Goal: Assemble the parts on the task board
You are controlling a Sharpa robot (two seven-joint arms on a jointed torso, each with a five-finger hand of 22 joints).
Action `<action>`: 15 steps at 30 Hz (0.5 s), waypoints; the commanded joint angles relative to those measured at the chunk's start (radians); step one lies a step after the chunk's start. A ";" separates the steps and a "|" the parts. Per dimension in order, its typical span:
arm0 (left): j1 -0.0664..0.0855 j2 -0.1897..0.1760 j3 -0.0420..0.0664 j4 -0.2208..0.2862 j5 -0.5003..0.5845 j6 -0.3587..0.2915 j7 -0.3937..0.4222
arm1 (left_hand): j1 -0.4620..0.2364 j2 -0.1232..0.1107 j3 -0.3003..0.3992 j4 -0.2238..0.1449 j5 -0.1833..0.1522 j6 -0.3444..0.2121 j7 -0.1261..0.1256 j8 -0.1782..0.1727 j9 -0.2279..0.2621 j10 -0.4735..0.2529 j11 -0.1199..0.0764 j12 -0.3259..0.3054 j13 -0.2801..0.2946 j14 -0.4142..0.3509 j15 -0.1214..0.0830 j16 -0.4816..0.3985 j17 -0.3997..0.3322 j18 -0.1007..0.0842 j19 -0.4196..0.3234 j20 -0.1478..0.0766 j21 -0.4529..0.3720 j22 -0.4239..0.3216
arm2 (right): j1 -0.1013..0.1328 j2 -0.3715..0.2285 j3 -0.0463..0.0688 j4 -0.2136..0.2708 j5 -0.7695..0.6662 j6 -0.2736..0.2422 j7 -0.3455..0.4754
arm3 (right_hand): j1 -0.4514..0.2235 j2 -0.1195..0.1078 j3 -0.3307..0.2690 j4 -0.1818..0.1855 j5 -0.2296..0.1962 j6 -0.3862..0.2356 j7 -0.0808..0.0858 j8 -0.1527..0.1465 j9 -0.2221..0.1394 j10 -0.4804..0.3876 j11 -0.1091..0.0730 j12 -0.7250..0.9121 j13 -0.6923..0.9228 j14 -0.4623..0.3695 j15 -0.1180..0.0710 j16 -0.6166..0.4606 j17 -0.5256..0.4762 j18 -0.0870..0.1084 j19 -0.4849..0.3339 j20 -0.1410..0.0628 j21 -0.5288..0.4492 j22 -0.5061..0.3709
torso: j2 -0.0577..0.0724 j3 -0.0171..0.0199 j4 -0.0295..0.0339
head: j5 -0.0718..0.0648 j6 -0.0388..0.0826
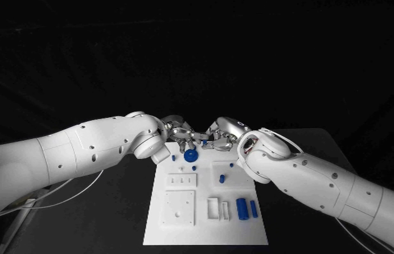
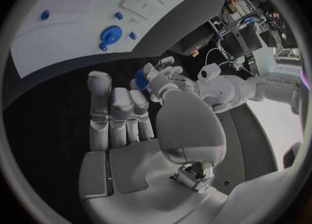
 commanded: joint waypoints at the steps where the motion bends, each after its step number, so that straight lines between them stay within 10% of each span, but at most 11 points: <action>1: 0.000 0.006 0.000 0.002 -0.027 -0.005 -0.009 | -0.002 -0.005 0.001 0.004 -0.006 -0.009 0.001 -0.004 -0.001 -0.001 0.003 -0.004 0.002 -0.003 0.001 -0.003 -0.001 -0.005 -0.001 0.004 -0.007 0.001 | 0.000 0.003 -0.001 0.001 -0.014 0.021 -0.006 | 0.009 -0.001 0.005 0.003 0.005 0.033 -0.021 0.002 0.002 0.000 -0.010 -0.006 0.002 -0.001 -0.007 -0.002 -0.001 -0.010 0.038 -0.007 0.005 0.066 | 0.000 -0.0008 0.0014 | -0.001 -0.001; 15: 0.001 0.014 0.001 -0.007 -0.041 0.022 -0.038 | -0.001 0.005 -0.003 -0.003 -0.006 -0.009 0.003 -0.004 -0.030 0.000 0.004 -0.005 0.002 -0.003 0.001 -0.002 -0.002 -0.005 -0.001 0.005 -0.009 0.005 | 0.000 0.012 -0.002 0.003 -0.021 0.022 -0.011 | 0.009 -0.001 0.004 0.003 0.007 0.033 -0.021 0.003 0.002 -0.001 -0.010 -0.007 0.001 -0.001 -0.007 -0.002 0.000 -0.009 0.038 -0.007 0.004 0.065 | 0.002 0.0014 -0.0004 | -0.002 -0.004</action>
